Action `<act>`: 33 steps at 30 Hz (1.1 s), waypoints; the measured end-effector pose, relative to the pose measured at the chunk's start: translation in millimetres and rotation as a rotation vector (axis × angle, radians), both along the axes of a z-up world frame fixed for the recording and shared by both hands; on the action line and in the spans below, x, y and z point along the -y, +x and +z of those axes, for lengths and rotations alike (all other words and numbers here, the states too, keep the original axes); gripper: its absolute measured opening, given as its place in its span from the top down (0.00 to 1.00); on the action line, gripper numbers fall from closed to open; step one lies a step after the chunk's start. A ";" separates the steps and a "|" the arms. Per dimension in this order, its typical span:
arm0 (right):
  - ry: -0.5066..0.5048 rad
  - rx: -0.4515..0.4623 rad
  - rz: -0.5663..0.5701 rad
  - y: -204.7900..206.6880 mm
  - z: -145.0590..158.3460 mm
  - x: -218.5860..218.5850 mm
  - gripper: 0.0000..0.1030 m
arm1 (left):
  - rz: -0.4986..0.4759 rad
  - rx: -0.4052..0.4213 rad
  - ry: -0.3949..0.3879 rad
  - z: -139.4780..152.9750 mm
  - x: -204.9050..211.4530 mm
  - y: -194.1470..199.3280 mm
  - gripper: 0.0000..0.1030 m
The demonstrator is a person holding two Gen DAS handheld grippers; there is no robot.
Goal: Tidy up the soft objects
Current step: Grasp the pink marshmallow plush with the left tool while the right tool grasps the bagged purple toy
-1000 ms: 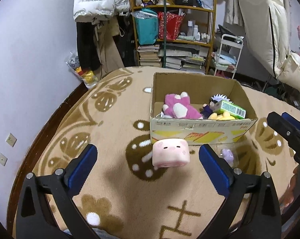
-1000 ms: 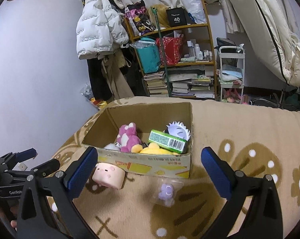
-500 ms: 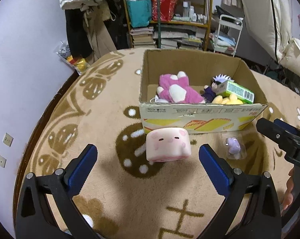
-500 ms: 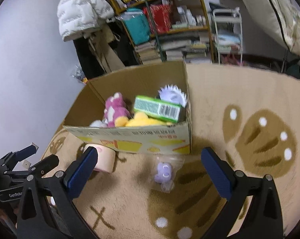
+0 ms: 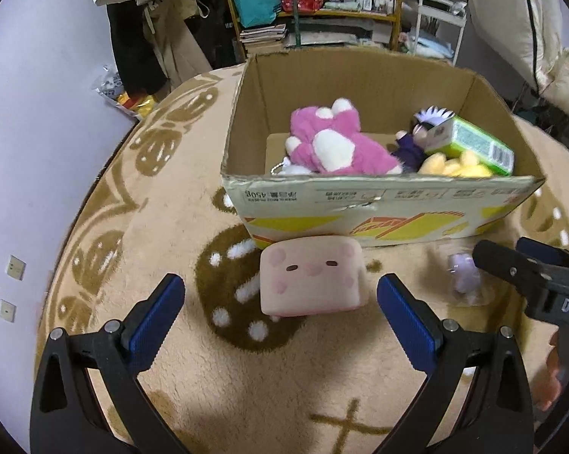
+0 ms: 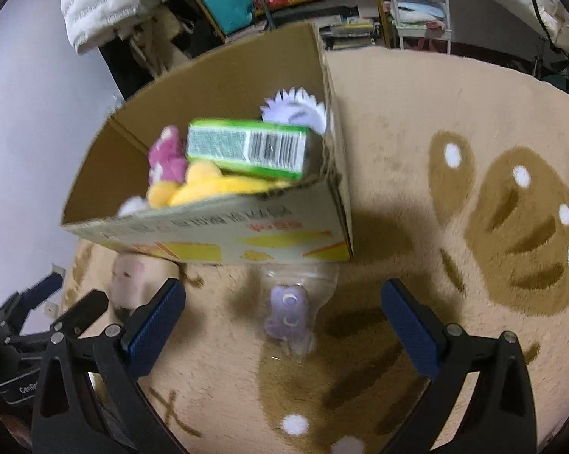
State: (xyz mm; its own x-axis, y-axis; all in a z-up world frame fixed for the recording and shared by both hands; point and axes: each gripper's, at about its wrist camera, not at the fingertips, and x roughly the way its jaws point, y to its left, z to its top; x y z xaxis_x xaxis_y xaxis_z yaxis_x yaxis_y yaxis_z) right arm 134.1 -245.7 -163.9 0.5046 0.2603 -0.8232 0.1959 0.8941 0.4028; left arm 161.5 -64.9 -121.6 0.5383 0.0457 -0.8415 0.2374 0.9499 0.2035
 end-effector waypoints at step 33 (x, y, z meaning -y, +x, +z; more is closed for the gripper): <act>-0.014 -0.162 0.034 35.3 -54.5 -12.7 0.00 | 0.000 -0.103 0.039 -55.6 11.9 34.4 0.02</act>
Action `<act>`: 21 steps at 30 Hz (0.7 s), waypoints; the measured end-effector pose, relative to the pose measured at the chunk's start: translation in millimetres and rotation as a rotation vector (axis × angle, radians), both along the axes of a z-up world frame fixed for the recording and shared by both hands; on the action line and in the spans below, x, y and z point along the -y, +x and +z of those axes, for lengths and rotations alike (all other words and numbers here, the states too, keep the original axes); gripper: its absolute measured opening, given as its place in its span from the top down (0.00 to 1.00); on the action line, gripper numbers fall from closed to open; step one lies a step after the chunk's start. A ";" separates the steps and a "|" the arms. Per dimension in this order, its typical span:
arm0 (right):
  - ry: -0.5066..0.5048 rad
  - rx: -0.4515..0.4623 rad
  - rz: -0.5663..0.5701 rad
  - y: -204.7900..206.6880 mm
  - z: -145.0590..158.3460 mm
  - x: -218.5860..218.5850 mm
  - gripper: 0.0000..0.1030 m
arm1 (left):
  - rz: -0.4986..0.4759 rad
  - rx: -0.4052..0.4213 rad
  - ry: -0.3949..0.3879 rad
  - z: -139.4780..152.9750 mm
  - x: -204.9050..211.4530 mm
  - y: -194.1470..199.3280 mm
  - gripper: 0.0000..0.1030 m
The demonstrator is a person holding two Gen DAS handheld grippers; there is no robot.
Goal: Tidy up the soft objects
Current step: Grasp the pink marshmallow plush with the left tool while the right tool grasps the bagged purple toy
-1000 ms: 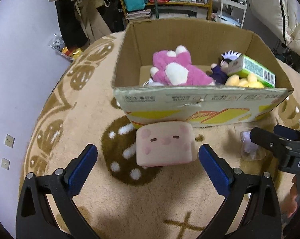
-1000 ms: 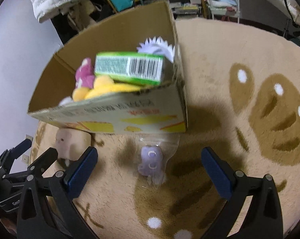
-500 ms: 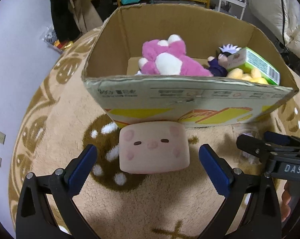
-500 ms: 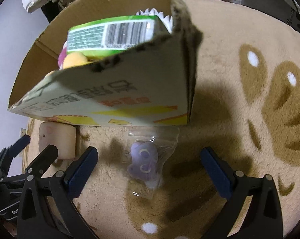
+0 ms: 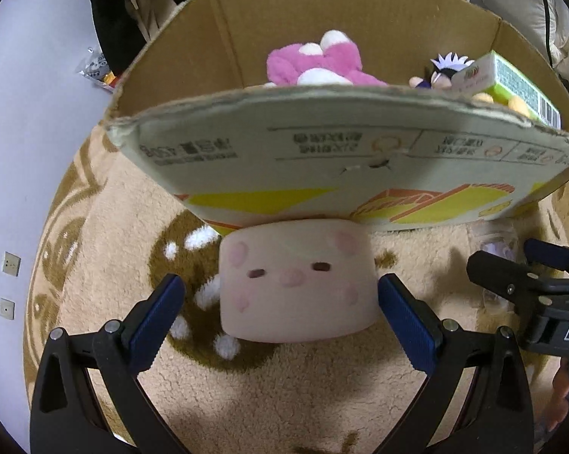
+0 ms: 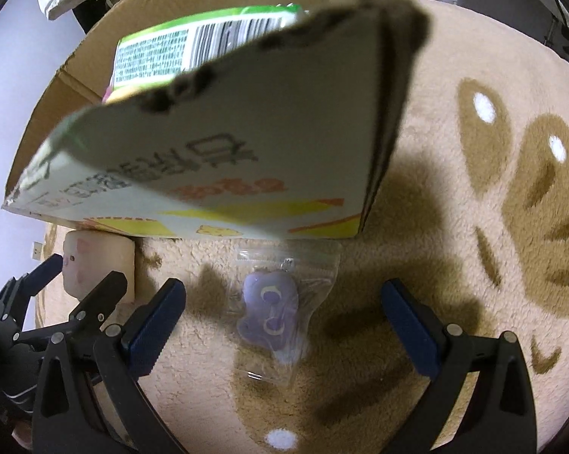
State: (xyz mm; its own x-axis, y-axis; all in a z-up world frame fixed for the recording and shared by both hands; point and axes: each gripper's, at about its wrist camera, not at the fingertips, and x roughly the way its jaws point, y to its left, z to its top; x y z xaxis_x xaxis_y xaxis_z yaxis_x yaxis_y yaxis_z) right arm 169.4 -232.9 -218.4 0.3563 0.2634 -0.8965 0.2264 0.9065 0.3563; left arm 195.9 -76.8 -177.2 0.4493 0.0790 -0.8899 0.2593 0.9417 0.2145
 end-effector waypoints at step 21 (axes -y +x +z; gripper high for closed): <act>-0.099 -0.035 0.000 1.9 -12.2 -31.7 0.24 | -0.036 0.001 0.034 -20.1 12.5 -2.7 0.19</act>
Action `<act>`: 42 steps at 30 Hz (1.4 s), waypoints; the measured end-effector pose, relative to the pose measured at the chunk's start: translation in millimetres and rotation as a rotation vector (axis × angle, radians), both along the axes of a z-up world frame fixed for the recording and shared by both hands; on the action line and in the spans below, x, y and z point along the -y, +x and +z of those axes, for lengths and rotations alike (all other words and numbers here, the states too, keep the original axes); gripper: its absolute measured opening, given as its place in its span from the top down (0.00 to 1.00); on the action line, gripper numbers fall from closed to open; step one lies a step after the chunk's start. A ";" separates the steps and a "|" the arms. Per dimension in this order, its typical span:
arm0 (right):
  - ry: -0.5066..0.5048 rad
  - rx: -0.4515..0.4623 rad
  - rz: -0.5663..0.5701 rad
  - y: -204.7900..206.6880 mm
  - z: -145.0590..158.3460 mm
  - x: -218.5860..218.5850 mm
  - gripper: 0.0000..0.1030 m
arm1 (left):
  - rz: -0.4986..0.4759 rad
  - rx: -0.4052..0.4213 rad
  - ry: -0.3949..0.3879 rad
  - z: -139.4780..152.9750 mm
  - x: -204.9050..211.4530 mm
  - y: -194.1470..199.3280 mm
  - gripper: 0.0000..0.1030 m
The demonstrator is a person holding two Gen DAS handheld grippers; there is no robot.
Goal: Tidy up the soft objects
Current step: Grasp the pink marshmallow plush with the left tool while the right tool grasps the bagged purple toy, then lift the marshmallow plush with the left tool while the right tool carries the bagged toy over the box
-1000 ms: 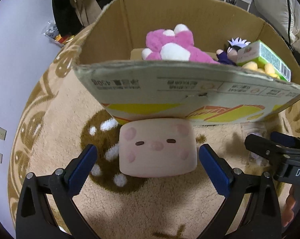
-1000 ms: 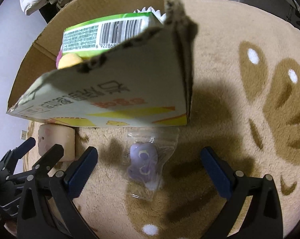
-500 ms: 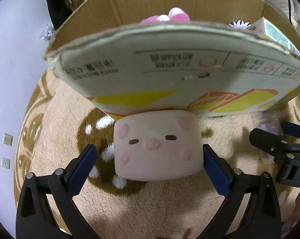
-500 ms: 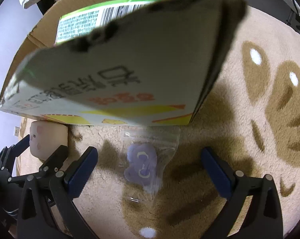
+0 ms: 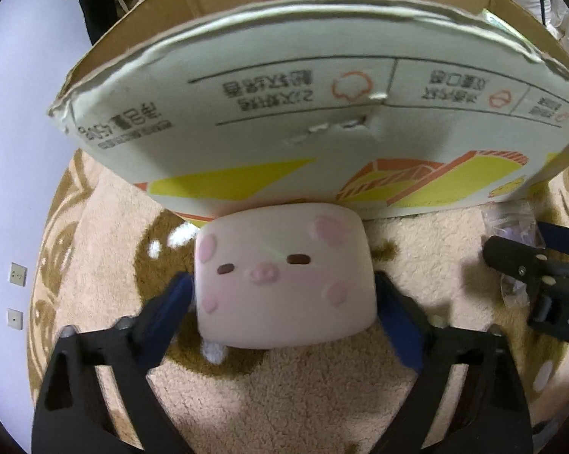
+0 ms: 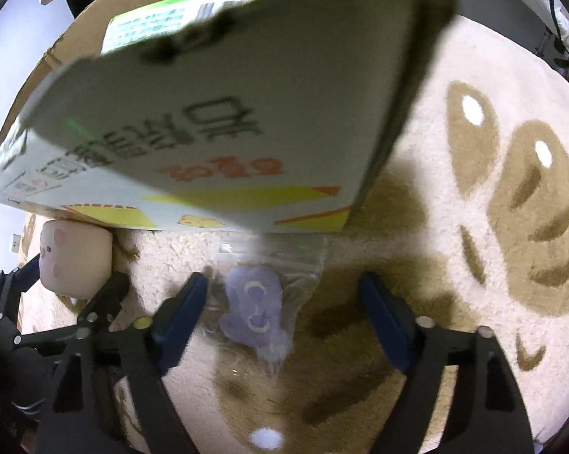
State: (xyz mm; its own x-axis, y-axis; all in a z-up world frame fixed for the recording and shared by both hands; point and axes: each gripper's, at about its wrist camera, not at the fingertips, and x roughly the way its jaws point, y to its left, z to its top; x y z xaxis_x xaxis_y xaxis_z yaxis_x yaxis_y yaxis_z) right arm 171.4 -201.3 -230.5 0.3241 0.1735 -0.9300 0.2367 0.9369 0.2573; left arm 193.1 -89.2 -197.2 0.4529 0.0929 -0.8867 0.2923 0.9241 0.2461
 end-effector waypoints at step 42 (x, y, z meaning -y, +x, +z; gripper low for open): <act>0.054 0.526 0.070 -80.6 138.6 17.6 0.62 | 0.036 0.436 -0.132 141.3 -33.9 -124.1 0.54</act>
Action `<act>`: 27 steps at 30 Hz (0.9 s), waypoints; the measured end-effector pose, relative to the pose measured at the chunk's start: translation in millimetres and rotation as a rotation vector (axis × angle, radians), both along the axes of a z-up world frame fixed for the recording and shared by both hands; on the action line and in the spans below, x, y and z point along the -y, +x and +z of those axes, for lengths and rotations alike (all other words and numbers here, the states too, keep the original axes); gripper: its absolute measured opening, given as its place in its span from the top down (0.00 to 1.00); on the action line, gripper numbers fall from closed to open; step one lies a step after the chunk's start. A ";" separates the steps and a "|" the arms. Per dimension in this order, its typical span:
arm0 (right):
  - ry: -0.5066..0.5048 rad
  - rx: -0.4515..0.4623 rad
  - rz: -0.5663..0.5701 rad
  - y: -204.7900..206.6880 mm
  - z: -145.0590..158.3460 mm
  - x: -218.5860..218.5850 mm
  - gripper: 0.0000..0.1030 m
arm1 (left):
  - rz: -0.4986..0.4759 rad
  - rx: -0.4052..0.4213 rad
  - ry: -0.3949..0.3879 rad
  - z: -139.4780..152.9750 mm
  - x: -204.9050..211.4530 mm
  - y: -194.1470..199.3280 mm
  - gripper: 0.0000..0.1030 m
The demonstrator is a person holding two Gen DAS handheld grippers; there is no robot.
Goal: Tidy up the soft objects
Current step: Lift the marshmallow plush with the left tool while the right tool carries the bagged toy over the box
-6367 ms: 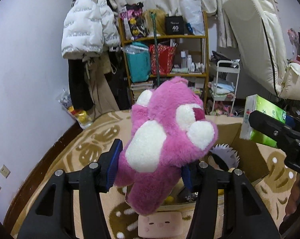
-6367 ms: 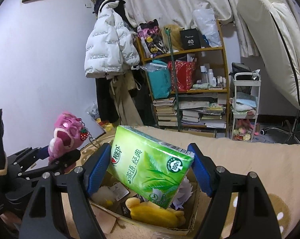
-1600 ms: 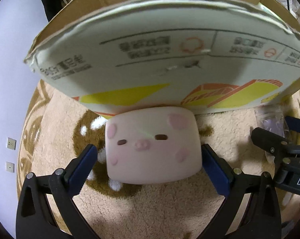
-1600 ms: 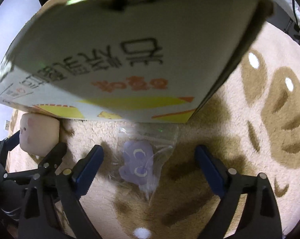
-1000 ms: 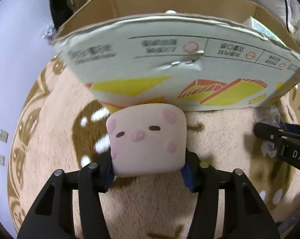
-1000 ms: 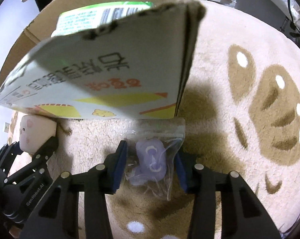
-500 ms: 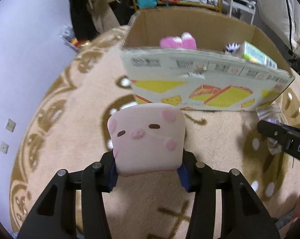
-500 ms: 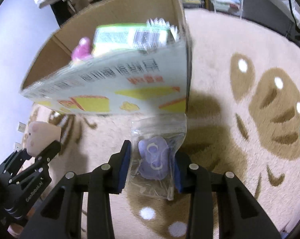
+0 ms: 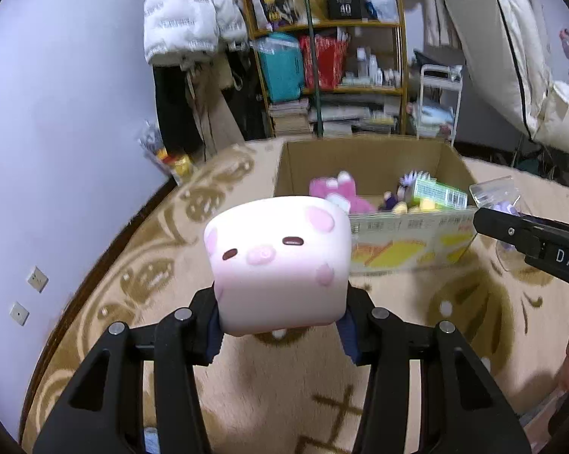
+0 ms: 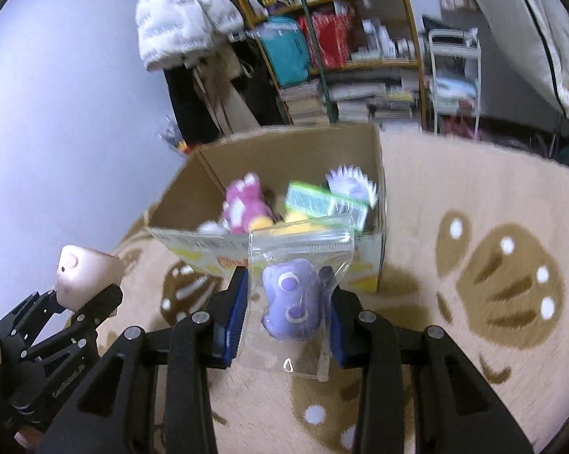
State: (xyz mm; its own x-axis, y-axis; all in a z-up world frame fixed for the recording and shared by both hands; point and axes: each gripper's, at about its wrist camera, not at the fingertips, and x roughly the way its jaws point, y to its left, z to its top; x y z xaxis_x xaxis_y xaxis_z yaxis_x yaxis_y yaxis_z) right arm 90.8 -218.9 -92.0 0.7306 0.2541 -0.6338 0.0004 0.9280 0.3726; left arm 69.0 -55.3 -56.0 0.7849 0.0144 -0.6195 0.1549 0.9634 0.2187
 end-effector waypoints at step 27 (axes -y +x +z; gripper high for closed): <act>-0.089 0.329 -0.077 18.2 100.3 20.7 0.62 | -0.050 0.340 0.023 88.3 25.5 36.9 0.53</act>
